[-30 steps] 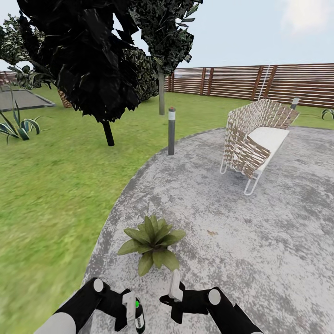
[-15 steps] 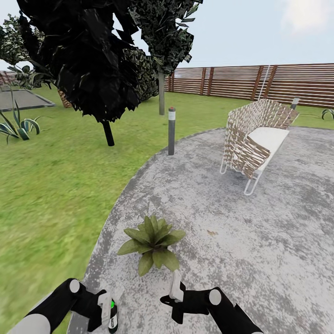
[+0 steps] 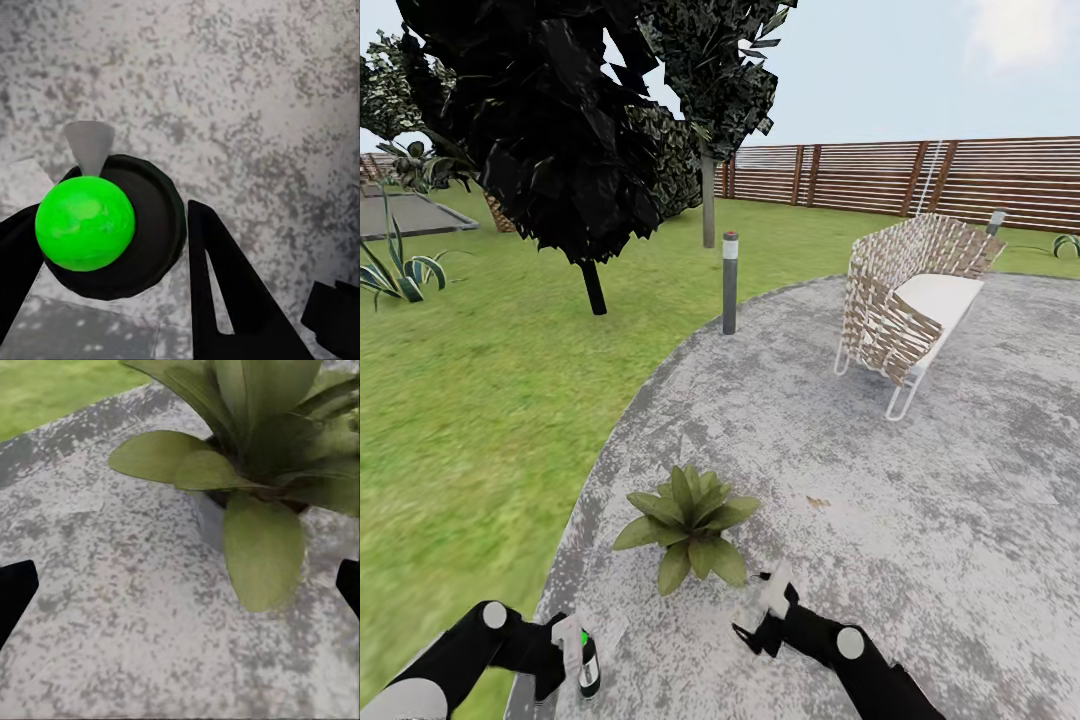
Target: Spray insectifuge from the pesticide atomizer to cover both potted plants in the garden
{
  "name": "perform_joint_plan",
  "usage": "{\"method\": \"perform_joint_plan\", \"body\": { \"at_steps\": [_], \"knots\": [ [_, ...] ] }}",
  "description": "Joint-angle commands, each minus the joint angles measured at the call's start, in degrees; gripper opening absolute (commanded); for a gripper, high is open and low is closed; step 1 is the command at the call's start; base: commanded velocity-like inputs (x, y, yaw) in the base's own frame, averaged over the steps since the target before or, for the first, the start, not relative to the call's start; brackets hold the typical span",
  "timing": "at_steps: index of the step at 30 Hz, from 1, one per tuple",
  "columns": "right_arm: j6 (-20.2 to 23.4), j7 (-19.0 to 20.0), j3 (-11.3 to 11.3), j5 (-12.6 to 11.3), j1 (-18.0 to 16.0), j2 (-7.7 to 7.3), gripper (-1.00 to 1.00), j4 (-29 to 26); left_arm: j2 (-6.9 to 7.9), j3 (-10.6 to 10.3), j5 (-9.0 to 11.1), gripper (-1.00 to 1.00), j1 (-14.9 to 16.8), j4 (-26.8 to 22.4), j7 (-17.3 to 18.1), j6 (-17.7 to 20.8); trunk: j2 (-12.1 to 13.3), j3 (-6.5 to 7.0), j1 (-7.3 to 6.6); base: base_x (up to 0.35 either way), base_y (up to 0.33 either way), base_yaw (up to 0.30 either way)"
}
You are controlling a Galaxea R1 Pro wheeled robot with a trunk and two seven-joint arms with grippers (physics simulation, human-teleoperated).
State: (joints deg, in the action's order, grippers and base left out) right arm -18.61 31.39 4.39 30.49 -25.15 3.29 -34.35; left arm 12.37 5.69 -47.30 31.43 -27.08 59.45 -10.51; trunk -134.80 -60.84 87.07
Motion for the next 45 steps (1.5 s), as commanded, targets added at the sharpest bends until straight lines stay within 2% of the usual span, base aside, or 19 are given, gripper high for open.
{"method": "perform_joint_plan", "body": {
  "at_steps": [1,3,4,5,6,9,12,15,16,21,23,25,26,45],
  "knots": [
    [-0.37,-3.49,-2.93,0.58,0.02,-0.09,1.00,1.71,-0.22,3.28,-0.67,-1.00,0.03,0.08,0.14,-0.42,-0.02,-0.05,-0.01,0.000,0.000,0.000],
    [-0.45,-9.25,-7.24,0.58,0.07,-0.22,1.00,4.80,-0.35,6.93,-0.71,-1.00,0.02,0.24,0.08,0.22,-0.02,-0.05,-0.01,0.000,0.000,0.000],
    [-0.55,-11.39,-8.67,0.58,0.08,-0.50,1.00,5.76,-0.38,7.93,-0.70,-1.00,0.03,0.29,0.07,0.99,-0.02,-0.05,-0.01,0.000,0.000,0.000],
    [-0.81,-13.16,-9.87,0.55,0.09,-1.08,1.00,6.59,-0.36,8.68,-0.70,-1.00,0.00,0.31,0.06,2.14,-0.02,-0.05,-0.01,0.000,0.000,0.000],
    [-1.83,-14.81,-11.34,0.32,0.34,-2.42,1.00,7.61,-0.35,9.44,-0.65,-1.00,-0.01,0.34,0.06,4.31,-0.02,-0.05,-0.01,0.000,0.000,0.000],
    [-6.04,-16.15,-14.70,-1.71,1.52,-4.52,1.00,9.69,-0.39,10.17,-0.61,-1.00,0.00,0.21,0.05,8.54,-0.02,-0.05,-0.01,0.000,0.000,0.000],
    [-9.36,-16.57,-17.91,-5.12,2.62,-5.23,1.00,12.91,-0.47,10.50,-0.61,-1.00,0.03,-0.25,0.05,11.86,-0.02,-0.05,-0.01,0.000,0.000,0.000],
    [-10.55,-18.58,-19.28,-7.57,3.08,-5.61,1.00,15.29,-0.50,10.74,-0.60,-1.00,0.04,-0.45,0.08,15.82,-0.02,-0.05,-0.01,0.000,0.000,0.000],
    [-15.61,-42.20,-19.37,-8.34,4.21,-5.34,1.00,23.76,-0.60,9.90,-1.24,-1.00,0.85,-0.77,0.05,32.94,-0.02,-0.05,-0.01,0.000,0.000,0.000],
    [-15.72,-42.42,-19.33,-8.45,4.20,-5.05,1.00,24.28,-0.83,9.54,-1.52,-1.00,0.98,-1.65,0.05,33.48,-0.02,-0.05,-0.01,0.000,0.000,0.000],
    [-15.74,-42.45,-19.33,-8.49,4.20,-4.90,1.00,24.31,-1.04,8.89,-2.40,-1.00,0.99,-3.58,0.11,33.69,-0.02,-0.05,-0.01,0.000,0.000,0.000],
    [-15.72,-42.47,-19.33,-8.51,4.21,-4.72,1.00,24.32,-1.20,7.94,-3.86,-1.00,1.00,-6.57,0.38,35.98,-0.02,-0.05,-0.01,0.000,0.000,0.000],
    [-15.62,-42.39,-19.38,-8.43,4.22,-4.67,1.00,24.33,-1.18,-2.01,-12.73,-1.00,2.35,-20.64,16.95,46.78,-0.02,-0.05,-0.01,0.000,0.000,0.000],
    [-15.61,-42.51,-19.42,-8.49,4.21,-4.78,1.00,24.32,-1.06,-2.16,-12.81,-1.00,2.11,-20.64,16.58,46.81,-0.02,-0.05,-0.01,0.005,0.001,0.000]
  ]
}}
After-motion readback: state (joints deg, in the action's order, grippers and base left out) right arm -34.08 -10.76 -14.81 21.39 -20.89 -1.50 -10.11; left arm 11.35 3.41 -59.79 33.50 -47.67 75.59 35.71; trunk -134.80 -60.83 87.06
